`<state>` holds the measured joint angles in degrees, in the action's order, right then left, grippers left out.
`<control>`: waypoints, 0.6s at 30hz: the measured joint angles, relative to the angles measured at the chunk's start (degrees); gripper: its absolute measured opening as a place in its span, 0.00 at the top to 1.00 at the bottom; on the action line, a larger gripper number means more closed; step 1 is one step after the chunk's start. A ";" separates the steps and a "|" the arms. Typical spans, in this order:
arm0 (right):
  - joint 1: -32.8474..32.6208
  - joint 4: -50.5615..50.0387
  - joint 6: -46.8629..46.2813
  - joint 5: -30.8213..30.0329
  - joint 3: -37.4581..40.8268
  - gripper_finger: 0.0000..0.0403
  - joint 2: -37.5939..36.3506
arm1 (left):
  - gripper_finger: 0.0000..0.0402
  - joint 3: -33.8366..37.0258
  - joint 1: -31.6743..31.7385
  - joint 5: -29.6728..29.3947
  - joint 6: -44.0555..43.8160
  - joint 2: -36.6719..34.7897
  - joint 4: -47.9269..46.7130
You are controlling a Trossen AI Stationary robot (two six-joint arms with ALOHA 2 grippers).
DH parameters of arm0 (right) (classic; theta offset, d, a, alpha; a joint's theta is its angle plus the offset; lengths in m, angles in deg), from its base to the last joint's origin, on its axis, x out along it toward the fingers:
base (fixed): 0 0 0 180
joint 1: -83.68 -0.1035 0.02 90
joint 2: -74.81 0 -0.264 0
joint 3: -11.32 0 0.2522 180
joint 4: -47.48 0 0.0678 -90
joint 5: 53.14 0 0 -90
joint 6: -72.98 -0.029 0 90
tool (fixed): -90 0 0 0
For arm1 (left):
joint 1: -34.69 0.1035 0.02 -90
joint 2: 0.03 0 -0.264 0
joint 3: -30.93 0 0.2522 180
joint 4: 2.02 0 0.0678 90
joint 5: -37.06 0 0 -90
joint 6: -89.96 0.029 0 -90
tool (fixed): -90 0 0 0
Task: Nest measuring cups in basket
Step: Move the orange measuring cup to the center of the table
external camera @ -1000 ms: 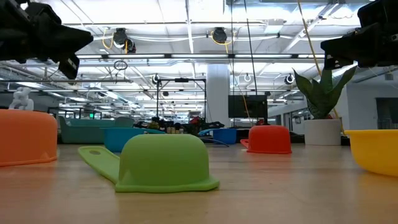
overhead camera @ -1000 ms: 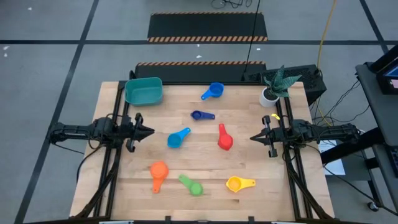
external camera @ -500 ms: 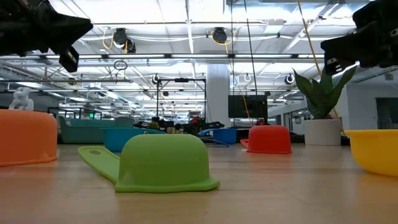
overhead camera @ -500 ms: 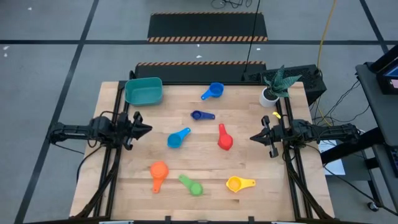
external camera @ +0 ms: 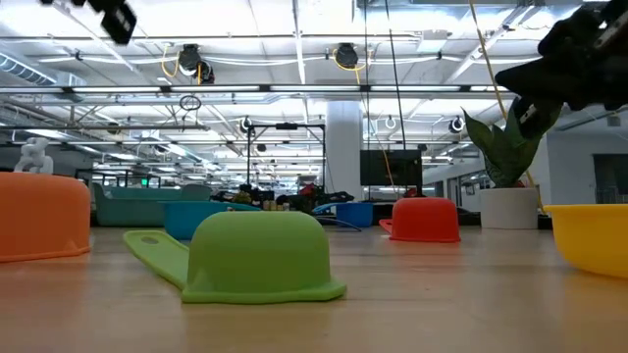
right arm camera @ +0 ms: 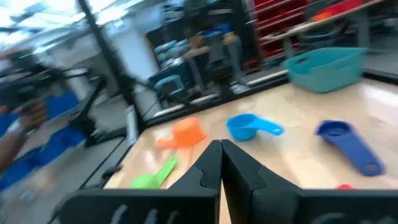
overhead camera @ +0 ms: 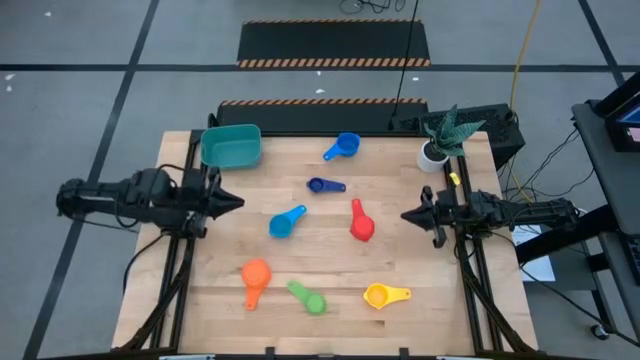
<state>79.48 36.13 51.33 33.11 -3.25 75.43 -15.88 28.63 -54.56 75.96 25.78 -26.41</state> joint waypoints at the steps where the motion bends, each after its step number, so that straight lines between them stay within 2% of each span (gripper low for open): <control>1: 0.00 0.19 -0.68 -2.03 -0.01 1.00 -0.02 | 0.91 -2.53 -0.71 -0.02 0.87 2.70 -1.32; 4: 0.00 0.52 -1.60 -5.26 0.00 1.00 0.09 | 0.91 -10.09 -3.29 -0.54 2.58 10.80 -5.09; 10: 0.00 0.83 -2.76 -5.39 0.00 1.00 0.09 | 0.91 -22.72 -10.51 -6.02 3.53 23.86 -12.52; 15: 0.00 1.05 -3.20 -5.61 -0.01 1.00 0.09 | 0.91 -29.61 -18.56 -12.19 3.09 32.67 -17.97; 18: 0.00 1.34 -3.24 -8.40 -0.01 1.00 0.09 | 0.91 -32.15 -23.65 -16.54 1.44 37.15 -19.82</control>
<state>79.48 37.47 48.09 24.71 -3.25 75.52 -48.03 4.98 -71.09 77.40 62.93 -46.22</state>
